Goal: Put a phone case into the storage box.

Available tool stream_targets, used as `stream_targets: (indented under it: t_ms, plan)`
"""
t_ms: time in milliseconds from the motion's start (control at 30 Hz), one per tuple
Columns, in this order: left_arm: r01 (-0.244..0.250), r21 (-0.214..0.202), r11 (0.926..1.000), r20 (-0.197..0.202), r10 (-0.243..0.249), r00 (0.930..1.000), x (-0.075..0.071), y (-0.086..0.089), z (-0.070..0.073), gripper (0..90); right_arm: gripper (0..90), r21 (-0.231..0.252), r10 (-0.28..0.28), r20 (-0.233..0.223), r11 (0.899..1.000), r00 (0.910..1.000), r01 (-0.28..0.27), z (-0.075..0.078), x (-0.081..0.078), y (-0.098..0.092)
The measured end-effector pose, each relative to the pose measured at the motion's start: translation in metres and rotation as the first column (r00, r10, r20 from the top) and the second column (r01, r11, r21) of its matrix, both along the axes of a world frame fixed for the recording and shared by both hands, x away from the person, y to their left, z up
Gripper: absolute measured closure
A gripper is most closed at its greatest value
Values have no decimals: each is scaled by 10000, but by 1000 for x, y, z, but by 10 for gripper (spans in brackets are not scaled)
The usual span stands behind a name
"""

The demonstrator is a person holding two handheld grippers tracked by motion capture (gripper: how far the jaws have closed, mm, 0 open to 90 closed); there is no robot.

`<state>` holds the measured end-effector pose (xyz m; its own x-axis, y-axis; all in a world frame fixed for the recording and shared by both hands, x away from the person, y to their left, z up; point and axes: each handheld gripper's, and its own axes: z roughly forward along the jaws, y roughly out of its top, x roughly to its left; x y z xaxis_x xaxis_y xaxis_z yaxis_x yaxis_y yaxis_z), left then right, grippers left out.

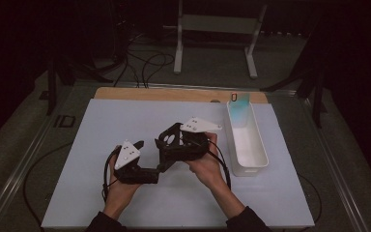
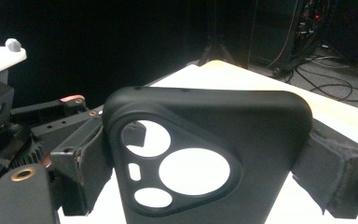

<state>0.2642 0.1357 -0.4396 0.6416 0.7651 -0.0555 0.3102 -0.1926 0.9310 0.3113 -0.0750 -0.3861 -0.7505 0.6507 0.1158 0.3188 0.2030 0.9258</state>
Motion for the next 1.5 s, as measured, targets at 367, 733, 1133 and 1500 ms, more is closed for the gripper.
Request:
stream_targets:
  t_ms: [367,733,1133,1500]
  plan:
    - [-274,42,9996,104,274,9996,-4,21,-5,2,134,-35,-47,-20,10000,10000,47,1,2,-5]
    - [-500,373,9980,278,490,9984,-11,42,-16,2,134,68,-264,-61,9996,9996,264,2,5,-14]
    - [-823,522,9952,520,796,9955,-29,78,-35,2,133,81,-334,-85,9994,9994,334,4,6,-20]
    - [-1135,352,9929,249,1127,9933,-38,99,-48,2,133,8,-387,-25,9993,9992,387,6,7,-21]
